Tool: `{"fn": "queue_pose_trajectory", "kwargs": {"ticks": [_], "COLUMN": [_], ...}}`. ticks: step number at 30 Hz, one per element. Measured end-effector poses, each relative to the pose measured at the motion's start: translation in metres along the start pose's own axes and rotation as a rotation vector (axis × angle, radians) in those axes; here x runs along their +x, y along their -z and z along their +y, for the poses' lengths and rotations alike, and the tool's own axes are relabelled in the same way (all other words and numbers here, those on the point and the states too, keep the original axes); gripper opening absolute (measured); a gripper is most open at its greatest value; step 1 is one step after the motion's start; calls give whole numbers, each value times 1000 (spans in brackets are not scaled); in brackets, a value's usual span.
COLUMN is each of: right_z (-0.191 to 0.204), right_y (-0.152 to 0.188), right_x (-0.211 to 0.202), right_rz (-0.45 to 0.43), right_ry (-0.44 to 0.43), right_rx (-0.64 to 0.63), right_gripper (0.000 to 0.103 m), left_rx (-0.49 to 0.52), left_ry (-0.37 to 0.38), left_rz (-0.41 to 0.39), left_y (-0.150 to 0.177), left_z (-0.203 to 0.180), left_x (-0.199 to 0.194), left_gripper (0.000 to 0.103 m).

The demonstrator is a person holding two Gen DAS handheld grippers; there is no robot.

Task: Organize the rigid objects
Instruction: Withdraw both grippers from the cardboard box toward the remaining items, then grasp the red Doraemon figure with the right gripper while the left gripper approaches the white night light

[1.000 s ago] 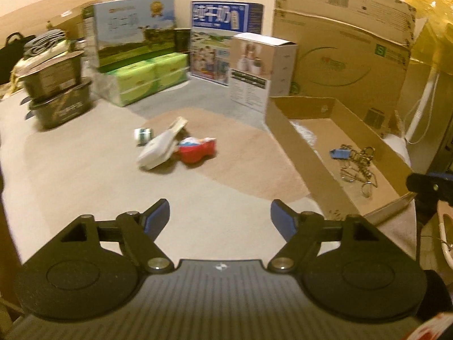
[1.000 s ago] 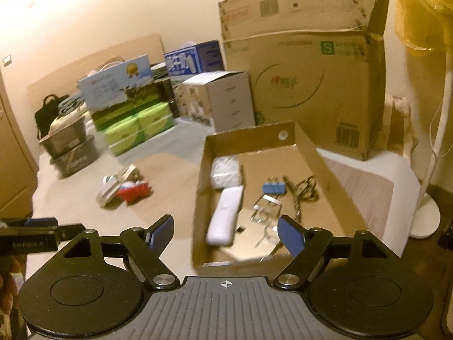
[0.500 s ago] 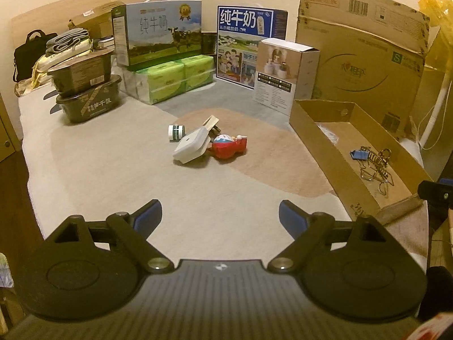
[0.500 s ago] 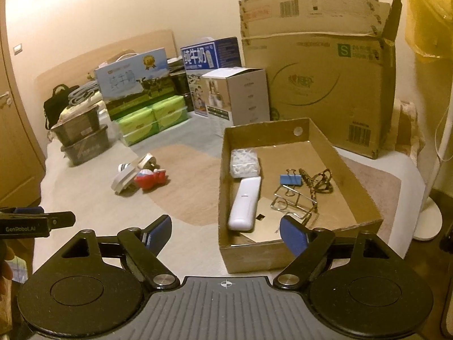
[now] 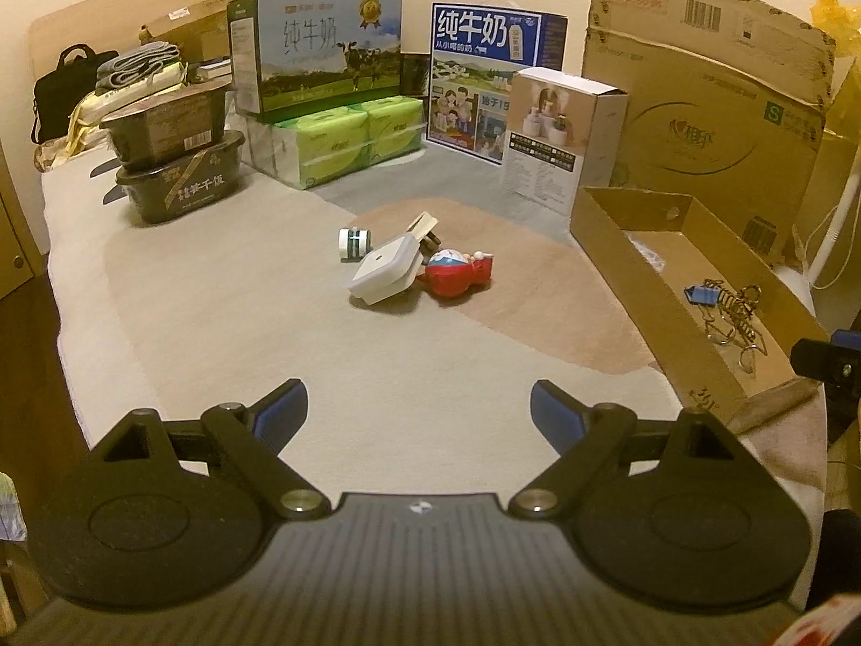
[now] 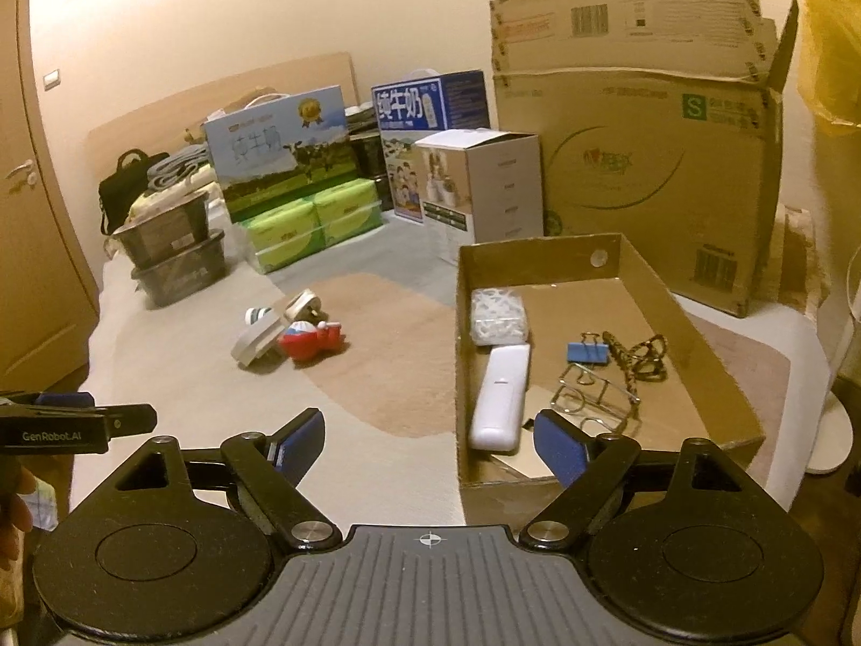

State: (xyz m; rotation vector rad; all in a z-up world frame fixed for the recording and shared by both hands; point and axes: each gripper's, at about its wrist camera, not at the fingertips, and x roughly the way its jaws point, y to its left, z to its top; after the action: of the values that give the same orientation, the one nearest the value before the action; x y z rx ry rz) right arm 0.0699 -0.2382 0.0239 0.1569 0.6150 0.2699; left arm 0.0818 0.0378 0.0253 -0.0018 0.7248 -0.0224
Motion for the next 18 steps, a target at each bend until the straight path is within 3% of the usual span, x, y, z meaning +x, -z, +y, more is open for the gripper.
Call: {"fn": "queue_pose_trajectory", "kwargs": {"ticks": [18], "right_z": [45], "right_y": [-16], "right_x": [82], "right_rz": [53], "right_ry": [-59], "right_rx": [-141], "right_gripper": [85], "left_rx": [62], "left_ry": [54], "left_rz": [15], "left_y": [-23], "left_z": [38], "left_x": [55], "left_gripper": [89]}}
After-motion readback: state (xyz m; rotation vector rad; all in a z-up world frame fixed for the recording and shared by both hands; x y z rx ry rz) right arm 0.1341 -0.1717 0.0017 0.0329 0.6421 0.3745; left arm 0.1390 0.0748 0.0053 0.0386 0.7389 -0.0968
